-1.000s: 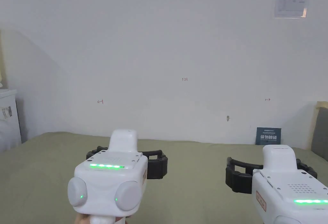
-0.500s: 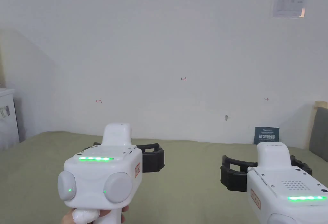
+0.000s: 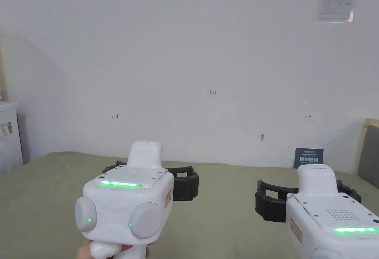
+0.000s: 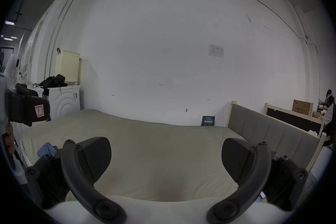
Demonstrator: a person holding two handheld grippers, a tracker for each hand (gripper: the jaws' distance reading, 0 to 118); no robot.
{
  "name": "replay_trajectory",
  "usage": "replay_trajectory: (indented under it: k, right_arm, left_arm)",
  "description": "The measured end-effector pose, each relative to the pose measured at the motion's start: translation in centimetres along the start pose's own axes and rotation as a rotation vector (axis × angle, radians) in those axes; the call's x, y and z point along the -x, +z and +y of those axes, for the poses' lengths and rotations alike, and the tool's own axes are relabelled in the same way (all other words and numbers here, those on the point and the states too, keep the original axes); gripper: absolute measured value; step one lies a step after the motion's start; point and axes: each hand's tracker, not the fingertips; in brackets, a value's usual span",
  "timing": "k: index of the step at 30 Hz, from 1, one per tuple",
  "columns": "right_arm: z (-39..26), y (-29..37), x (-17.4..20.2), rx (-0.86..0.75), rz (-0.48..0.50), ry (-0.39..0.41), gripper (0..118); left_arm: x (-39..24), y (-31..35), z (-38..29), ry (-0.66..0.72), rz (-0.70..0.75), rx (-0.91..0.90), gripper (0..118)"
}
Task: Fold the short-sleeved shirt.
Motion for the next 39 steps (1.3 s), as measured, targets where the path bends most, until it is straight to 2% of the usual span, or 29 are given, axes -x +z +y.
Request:
replay_trajectory:
  k: [8, 22, 26, 28, 30, 35, 37, 39]
  right_arm:
    - [-0.11, -0.04, -0.18, 0.005, 0.001, -0.001, 118]
    - [-0.60, 0.00, -0.26, 0.014, 0.002, -0.014, 118]
    - [-0.65, -0.08, -0.28, 0.017, 0.005, -0.021, 118]
    - [-0.69, -0.09, -0.30, 0.018, 0.008, -0.023, 118]
    - [-0.73, -0.08, -0.28, 0.018, 0.009, -0.025, 118]
    - [-0.78, -0.02, -0.50, 0.021, 0.016, -0.041, 118]
    - [-0.71, 0.02, -0.59, 0.022, 0.015, -0.039, 118]
    - [-0.57, 0.05, -0.70, 0.018, 0.009, -0.034, 118]
  left_arm:
    - [-0.20, -0.24, -0.30, -0.033, 0.012, 0.002, 118]
    - [-0.36, -0.23, -0.57, -0.016, 0.000, 0.021, 118]
    - [-0.72, -0.48, -0.21, -0.002, 0.042, 0.058, 118]
    - [-0.47, -0.32, -0.70, -0.001, 0.012, 0.022, 118]
    - [-0.49, -0.09, -0.25, -0.040, 0.017, 0.105, 118]
    - [-0.55, -0.22, -0.30, -0.025, 0.021, 0.072, 118]
    - [-0.68, -0.15, -0.29, 0.053, 0.027, -0.003, 118]
    - [-0.58, 0.20, -0.25, 0.033, 0.029, -0.001, 118]
